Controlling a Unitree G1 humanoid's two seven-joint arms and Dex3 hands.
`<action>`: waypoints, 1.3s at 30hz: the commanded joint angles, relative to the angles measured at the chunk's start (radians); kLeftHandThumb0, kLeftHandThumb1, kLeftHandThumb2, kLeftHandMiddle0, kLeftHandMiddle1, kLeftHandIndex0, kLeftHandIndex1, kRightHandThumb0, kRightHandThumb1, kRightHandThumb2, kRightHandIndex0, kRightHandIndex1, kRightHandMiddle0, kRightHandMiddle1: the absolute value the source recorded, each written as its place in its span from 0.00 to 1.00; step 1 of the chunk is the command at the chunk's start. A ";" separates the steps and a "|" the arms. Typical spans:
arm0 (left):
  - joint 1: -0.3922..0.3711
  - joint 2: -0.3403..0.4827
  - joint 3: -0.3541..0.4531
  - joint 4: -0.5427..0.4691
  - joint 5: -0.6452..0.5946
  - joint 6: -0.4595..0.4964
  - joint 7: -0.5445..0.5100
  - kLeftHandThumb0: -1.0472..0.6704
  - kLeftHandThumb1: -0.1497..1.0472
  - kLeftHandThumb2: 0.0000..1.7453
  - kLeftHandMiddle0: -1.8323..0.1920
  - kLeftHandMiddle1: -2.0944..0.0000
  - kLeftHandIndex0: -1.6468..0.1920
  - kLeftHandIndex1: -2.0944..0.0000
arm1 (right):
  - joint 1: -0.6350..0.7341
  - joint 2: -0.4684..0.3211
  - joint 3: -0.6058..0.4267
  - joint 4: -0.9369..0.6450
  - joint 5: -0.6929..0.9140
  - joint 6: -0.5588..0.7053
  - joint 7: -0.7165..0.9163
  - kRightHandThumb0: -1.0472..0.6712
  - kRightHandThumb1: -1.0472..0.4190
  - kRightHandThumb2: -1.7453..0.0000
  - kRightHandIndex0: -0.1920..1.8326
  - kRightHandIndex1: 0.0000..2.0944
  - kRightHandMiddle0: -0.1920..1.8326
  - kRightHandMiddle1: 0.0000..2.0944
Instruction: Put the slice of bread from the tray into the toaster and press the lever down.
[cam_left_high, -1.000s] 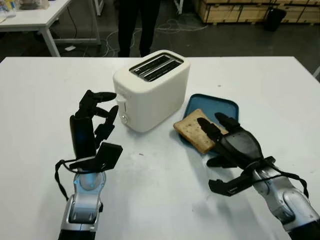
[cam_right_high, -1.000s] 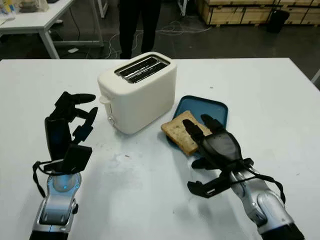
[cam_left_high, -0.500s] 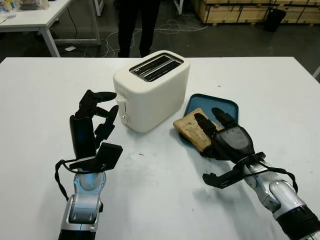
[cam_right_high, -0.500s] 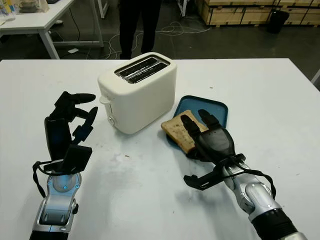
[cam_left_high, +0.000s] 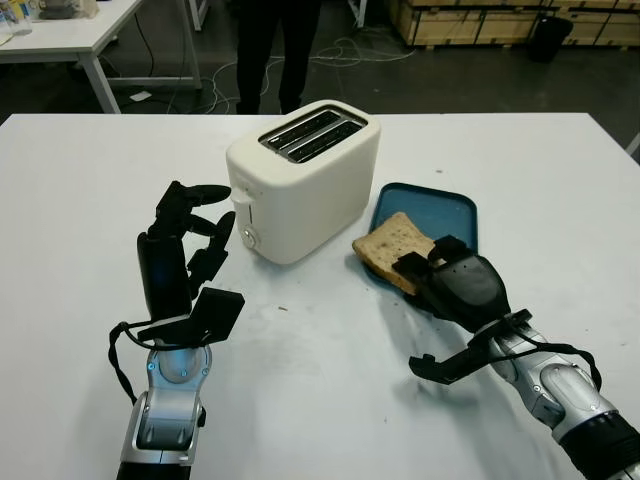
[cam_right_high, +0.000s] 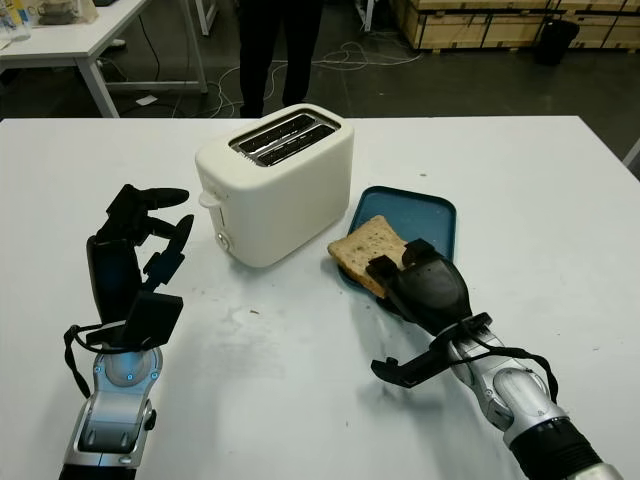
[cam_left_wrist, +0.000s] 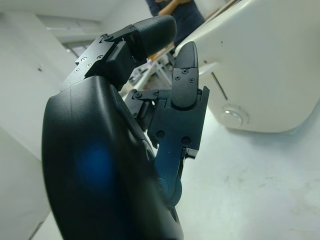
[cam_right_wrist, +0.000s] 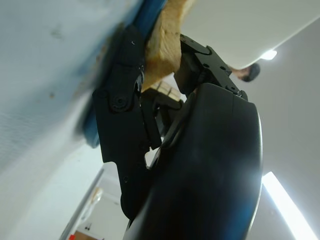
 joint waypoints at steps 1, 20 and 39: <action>0.004 -0.003 0.000 -0.009 0.001 -0.016 0.002 0.49 0.89 0.11 0.62 0.25 0.61 0.51 | 0.019 -0.017 -0.013 -0.038 0.004 0.012 0.025 0.36 0.09 0.63 0.39 0.83 0.26 0.83; 0.004 -0.009 -0.002 -0.009 0.012 -0.012 0.006 0.49 0.89 0.11 0.62 0.25 0.62 0.50 | -0.010 -0.008 -0.059 0.033 0.022 -0.123 -0.297 0.39 0.09 0.65 0.34 0.83 0.21 0.83; -0.004 -0.007 -0.002 -0.011 0.012 -0.008 -0.002 0.49 0.89 0.11 0.61 0.25 0.62 0.51 | -0.628 -0.116 -0.147 0.486 0.228 -0.426 -0.225 0.41 0.09 0.84 0.47 0.76 0.46 0.58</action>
